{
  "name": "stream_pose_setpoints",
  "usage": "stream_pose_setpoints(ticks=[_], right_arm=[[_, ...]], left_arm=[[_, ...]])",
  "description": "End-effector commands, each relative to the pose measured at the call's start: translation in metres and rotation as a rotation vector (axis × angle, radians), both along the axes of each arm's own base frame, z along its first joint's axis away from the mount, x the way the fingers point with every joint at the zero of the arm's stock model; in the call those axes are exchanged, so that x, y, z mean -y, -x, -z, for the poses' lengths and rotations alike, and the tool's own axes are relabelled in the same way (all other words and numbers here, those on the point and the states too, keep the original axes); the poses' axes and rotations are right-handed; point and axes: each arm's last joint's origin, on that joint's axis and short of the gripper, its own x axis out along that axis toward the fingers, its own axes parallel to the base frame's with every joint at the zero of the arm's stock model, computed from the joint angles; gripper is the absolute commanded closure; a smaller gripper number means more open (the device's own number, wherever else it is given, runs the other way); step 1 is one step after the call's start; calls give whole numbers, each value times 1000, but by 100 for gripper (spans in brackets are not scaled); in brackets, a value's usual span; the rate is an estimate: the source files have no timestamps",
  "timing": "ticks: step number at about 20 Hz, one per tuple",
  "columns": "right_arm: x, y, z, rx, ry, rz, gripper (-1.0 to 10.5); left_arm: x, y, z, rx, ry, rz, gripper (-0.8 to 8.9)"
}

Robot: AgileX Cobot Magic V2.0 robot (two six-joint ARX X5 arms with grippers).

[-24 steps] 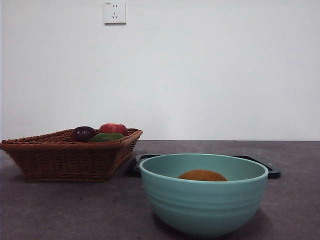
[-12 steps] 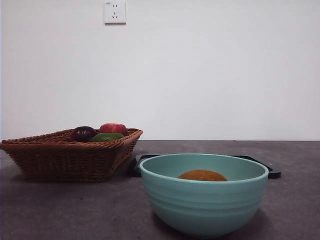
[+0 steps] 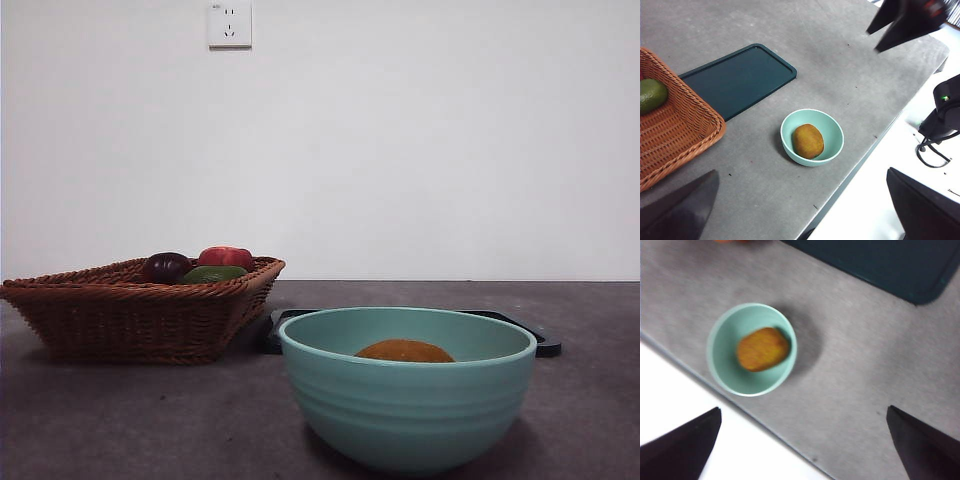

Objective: Pick up the wifruite, put it on the bowl, pick up the plate, put it on desk

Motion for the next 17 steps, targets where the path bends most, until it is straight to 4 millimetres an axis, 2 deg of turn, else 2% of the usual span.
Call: stream_pose_setpoints(ticks=[1,4,9,12,17], right_arm=[[-6,-11,12,-29,32,13,398],[-11,-22,28,-53,41,14,398],[-26,-46,73,-157,30,-8,398],[-38,-56,98,-203,25,-30,398],[-62,-68,126,-264,57,-59,405]], left_arm=[[1,0,-3,8,14,6,251],[1,0,-3,8,14,6,251],[1,0,-3,27,3,18,251],[1,0,-4,36,4,21,251],[2,-1,-6,53,32,21,251]])
